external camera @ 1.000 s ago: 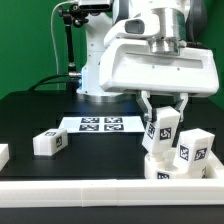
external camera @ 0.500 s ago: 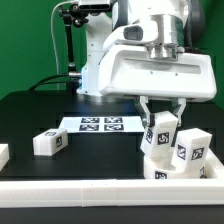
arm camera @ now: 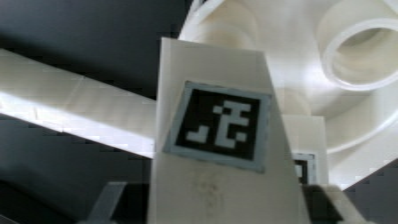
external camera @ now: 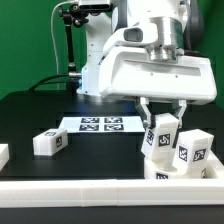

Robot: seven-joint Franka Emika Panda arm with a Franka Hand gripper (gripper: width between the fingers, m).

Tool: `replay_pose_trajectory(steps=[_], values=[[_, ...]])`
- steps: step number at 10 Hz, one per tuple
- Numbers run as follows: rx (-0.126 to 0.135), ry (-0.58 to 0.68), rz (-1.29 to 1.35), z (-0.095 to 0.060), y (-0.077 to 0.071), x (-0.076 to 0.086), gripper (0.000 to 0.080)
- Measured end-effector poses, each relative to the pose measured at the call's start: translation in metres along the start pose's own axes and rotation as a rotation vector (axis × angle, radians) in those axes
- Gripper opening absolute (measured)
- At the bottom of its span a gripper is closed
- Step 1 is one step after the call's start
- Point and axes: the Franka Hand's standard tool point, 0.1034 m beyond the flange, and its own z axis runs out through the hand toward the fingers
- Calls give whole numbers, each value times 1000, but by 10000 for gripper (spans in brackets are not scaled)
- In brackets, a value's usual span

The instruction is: Assemble stool

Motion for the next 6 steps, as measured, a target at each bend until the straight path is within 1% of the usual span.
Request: replay_pose_trajectory(steps=[1, 2, 3, 4, 5, 6], values=[[0, 0, 0, 0, 0, 0, 333], [0, 0, 0, 0, 0, 0, 555], [0, -1, 0, 0, 0, 0, 555], [2, -5, 0, -3, 0, 3, 628], [4, 0, 1, -7, -1, 8, 628], [9, -7, 1, -13, -1, 12, 645]])
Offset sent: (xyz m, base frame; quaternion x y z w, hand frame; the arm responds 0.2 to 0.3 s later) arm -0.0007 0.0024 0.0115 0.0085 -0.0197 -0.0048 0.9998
